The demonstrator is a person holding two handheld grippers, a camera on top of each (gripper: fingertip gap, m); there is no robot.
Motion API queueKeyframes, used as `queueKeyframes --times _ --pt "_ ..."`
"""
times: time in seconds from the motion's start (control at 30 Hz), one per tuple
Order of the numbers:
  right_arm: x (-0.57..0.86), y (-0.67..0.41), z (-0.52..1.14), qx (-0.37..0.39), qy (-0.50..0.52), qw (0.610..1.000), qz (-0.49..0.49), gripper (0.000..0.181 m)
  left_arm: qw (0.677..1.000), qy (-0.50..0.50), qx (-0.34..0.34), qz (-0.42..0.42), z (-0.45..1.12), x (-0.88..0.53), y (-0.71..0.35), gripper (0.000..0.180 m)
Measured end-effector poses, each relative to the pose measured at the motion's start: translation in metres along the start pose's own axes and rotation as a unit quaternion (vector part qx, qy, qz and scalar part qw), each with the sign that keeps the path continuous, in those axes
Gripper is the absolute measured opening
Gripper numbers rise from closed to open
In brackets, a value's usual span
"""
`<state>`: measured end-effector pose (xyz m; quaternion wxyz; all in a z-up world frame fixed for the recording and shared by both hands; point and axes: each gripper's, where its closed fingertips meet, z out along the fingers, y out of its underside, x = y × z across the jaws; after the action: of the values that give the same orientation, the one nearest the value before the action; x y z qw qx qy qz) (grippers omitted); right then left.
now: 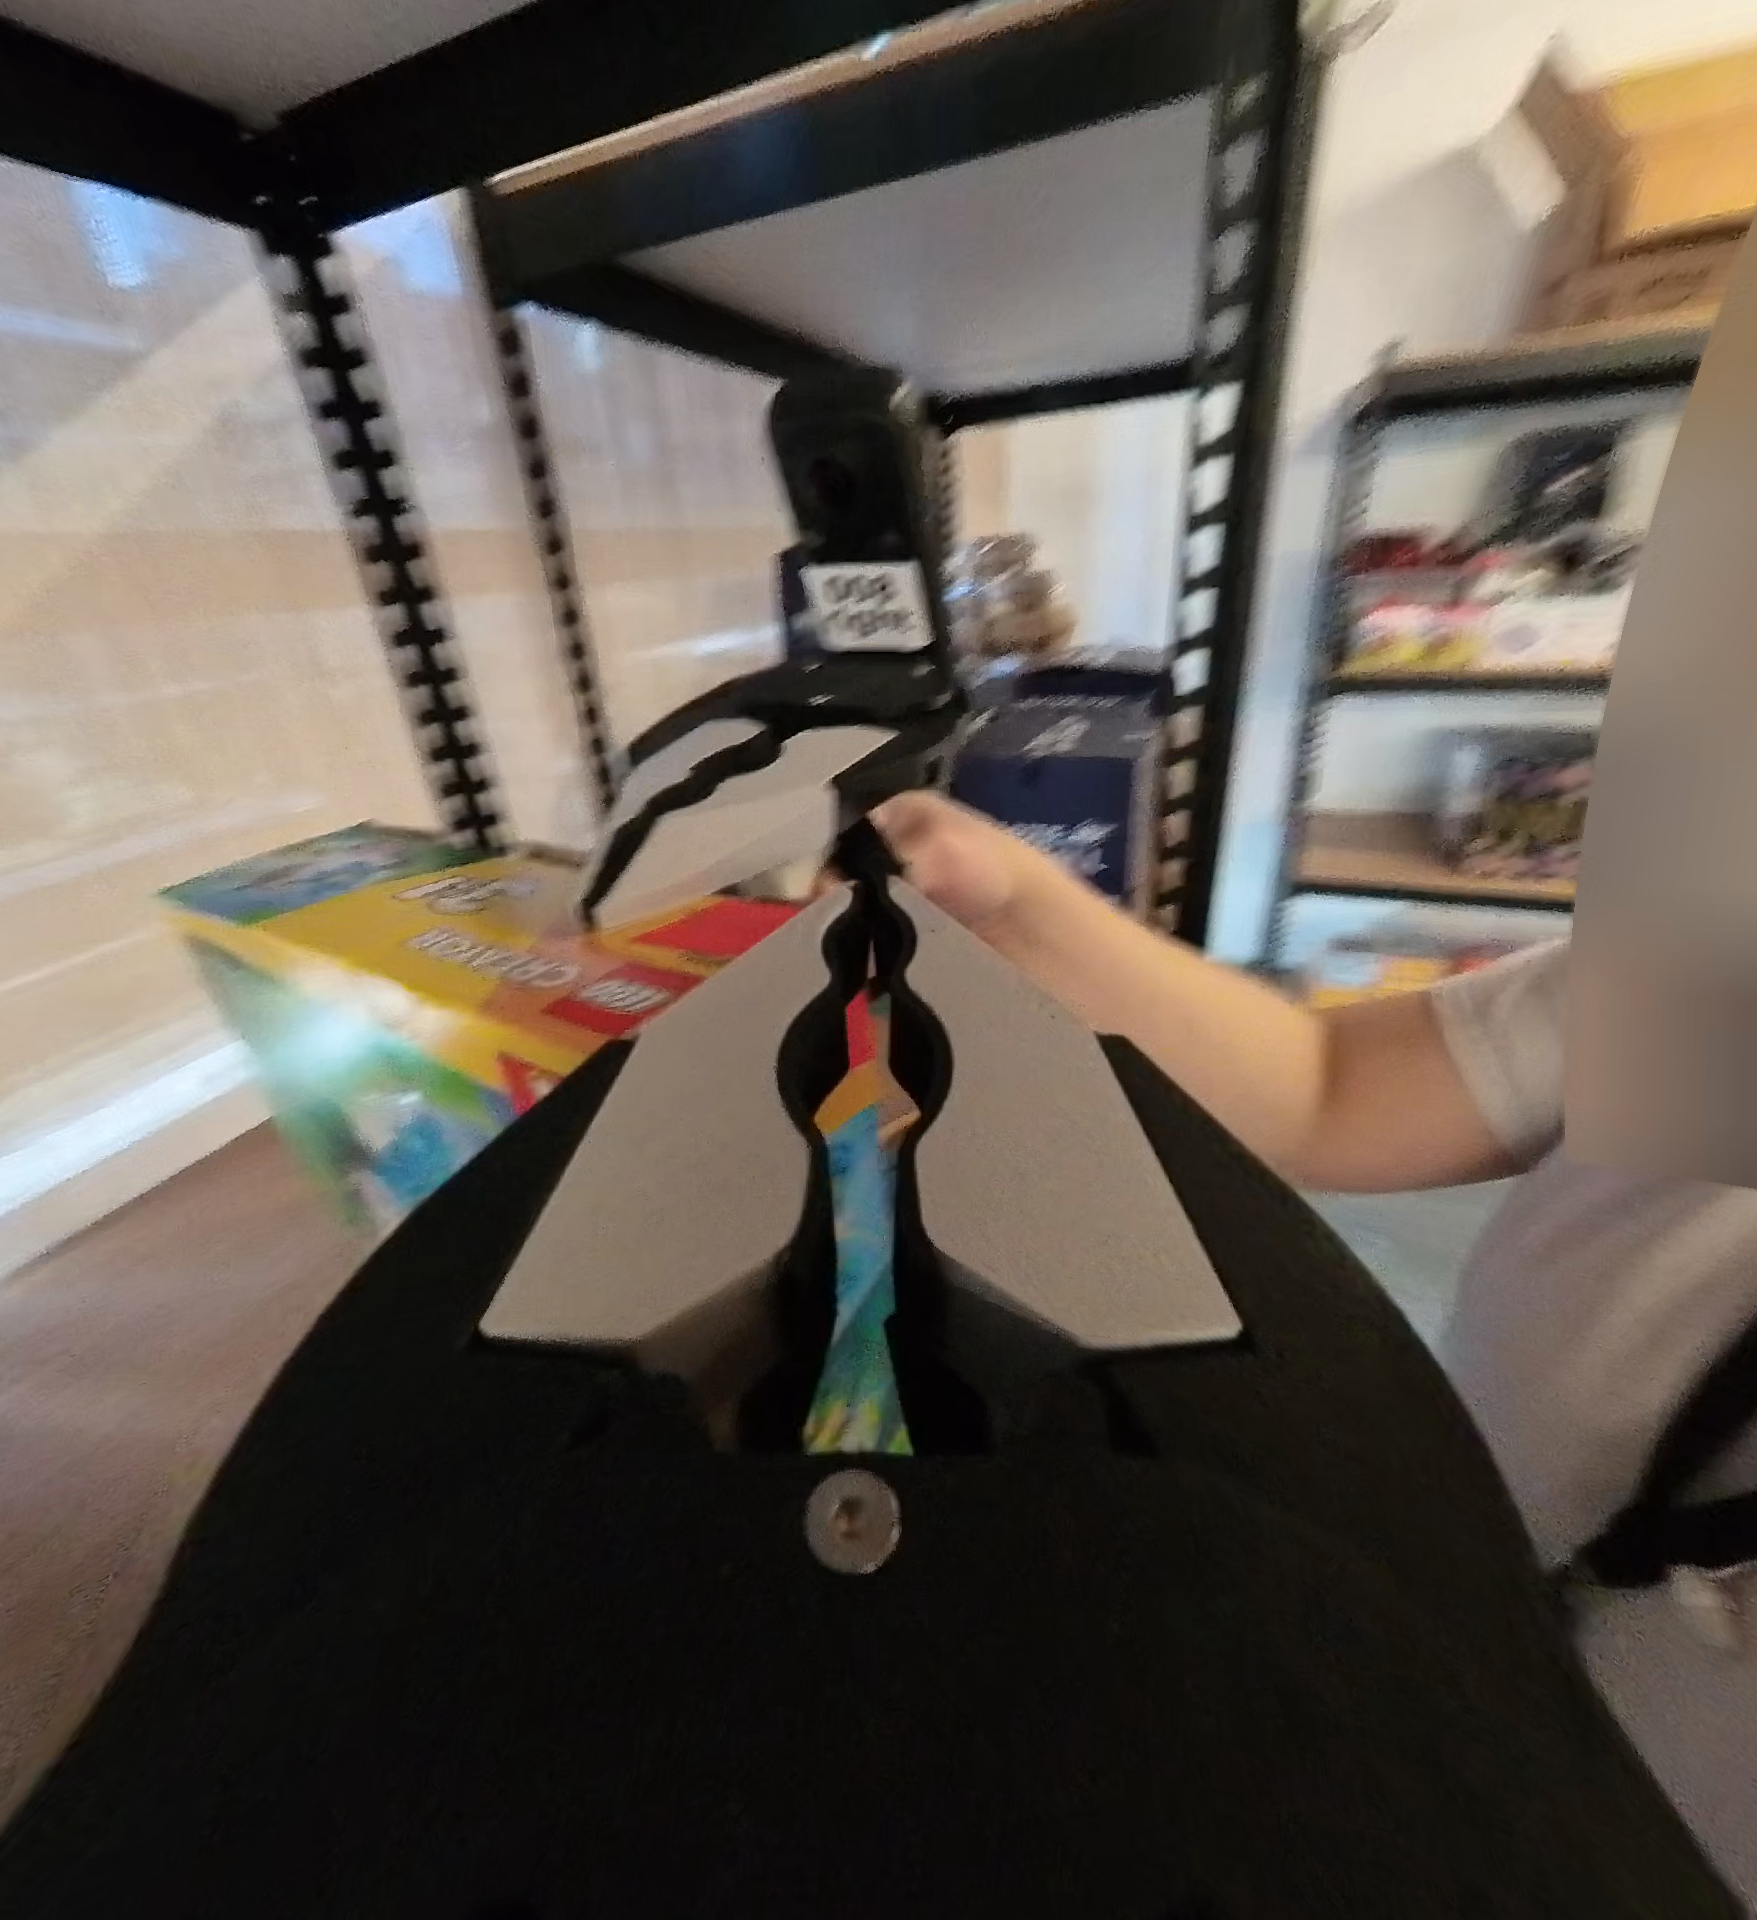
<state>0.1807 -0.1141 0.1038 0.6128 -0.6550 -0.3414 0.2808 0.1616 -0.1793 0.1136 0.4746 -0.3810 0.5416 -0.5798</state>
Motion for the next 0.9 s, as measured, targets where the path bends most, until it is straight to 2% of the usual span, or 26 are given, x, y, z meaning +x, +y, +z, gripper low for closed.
queueKeyframes --times 0.07,0.17,0.47,0.53,0.67,0.83,0.9 --pt "0.0 0.0 0.0 -0.001 0.0 1.0 0.0 0.001 0.998 0.035 0.034 -0.046 -0.003 0.004 -0.007 0.0" --pt "0.0 0.0 -0.001 -0.002 0.001 1.0 0.0 0.001 0.998 0.041 -0.008 -0.043 0.0 -0.001 0.011 0.0" --pt "0.001 0.0 -0.001 0.0 0.003 1.0 0.001 0.001 0.988 0.083 0.001 -0.129 0.0 0.0 0.016 0.0" --pt "0.001 0.0 -0.001 -0.001 0.003 1.0 0.0 0.001 0.987 0.085 -0.021 -0.131 0.001 0.004 0.029 0.0" --pt "0.001 0.0 0.0 0.001 0.002 1.0 0.002 0.001 0.987 0.079 -0.019 -0.141 0.0 0.004 0.033 0.0" --pt "0.001 0.0 -0.001 0.001 0.001 1.0 0.002 0.001 0.993 0.042 -0.073 -0.079 0.002 0.005 0.042 0.0" --pt "0.001 0.0 -0.001 0.003 0.0 1.0 0.003 0.001 0.992 0.036 -0.089 -0.08 -0.001 0.004 0.048 0.0"
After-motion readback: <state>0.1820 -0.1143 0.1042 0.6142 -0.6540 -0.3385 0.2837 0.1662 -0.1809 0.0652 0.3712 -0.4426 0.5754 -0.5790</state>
